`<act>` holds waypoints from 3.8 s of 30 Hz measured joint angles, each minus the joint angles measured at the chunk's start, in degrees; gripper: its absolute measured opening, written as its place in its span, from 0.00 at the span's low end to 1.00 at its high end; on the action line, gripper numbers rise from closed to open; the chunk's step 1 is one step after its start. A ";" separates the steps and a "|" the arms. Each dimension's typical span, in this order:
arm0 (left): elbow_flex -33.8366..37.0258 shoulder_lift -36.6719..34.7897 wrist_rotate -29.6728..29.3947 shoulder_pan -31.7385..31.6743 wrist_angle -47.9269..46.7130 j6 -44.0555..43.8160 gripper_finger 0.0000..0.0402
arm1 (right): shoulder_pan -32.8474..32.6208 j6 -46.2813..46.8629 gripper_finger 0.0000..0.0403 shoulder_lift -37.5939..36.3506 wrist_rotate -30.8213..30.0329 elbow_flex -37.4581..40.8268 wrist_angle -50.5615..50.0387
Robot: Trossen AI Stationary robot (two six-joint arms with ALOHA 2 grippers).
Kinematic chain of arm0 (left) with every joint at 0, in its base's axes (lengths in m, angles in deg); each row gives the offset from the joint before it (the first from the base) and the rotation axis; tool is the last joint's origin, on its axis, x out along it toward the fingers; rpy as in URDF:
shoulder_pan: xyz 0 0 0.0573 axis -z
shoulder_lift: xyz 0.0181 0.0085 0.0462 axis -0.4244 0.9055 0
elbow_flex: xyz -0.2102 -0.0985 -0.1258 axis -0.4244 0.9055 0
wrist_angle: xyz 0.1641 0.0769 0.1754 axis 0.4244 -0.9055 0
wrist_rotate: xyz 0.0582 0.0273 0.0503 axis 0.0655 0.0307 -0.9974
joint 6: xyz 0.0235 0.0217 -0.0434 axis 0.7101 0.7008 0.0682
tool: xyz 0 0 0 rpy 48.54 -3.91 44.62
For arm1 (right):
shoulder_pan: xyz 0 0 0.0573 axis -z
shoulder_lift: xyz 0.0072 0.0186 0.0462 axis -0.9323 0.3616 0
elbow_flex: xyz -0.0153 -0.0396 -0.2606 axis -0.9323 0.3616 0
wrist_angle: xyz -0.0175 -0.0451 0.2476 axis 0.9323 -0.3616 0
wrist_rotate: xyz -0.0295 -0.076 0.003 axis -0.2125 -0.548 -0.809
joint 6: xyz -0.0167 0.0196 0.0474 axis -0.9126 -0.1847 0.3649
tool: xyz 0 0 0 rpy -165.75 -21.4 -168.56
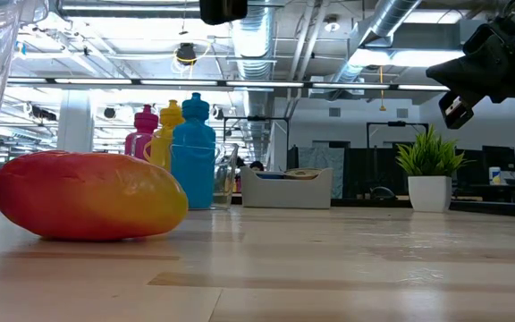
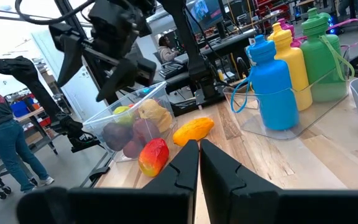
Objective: Pick & Place Food Item
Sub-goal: Put the red mango into the white bin
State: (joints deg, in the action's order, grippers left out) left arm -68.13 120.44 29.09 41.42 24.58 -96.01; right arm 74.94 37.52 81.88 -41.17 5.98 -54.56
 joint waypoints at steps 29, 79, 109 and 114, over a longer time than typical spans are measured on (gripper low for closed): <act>-27.53 11.93 -3.61 1.71 -51.83 17.41 0.58 | -0.01 -0.01 0.03 -0.01 0.01 0.00 0.09; -11.71 23.59 1.71 4.99 -48.78 12.72 0.70 | -0.01 -0.02 0.03 0.00 0.01 0.00 0.02; -11.37 15.14 1.64 -3.51 -25.35 0.77 0.56 | 0.01 -0.02 0.03 0.00 0.00 0.00 0.00; -11.43 8.01 2.31 -5.24 -5.41 0.63 0.56 | -0.01 -0.02 0.03 -0.02 0.00 0.00 0.00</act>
State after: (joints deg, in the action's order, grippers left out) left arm -79.57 128.45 31.40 36.18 19.17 -95.37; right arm 74.93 37.50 81.86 -41.17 5.98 -54.56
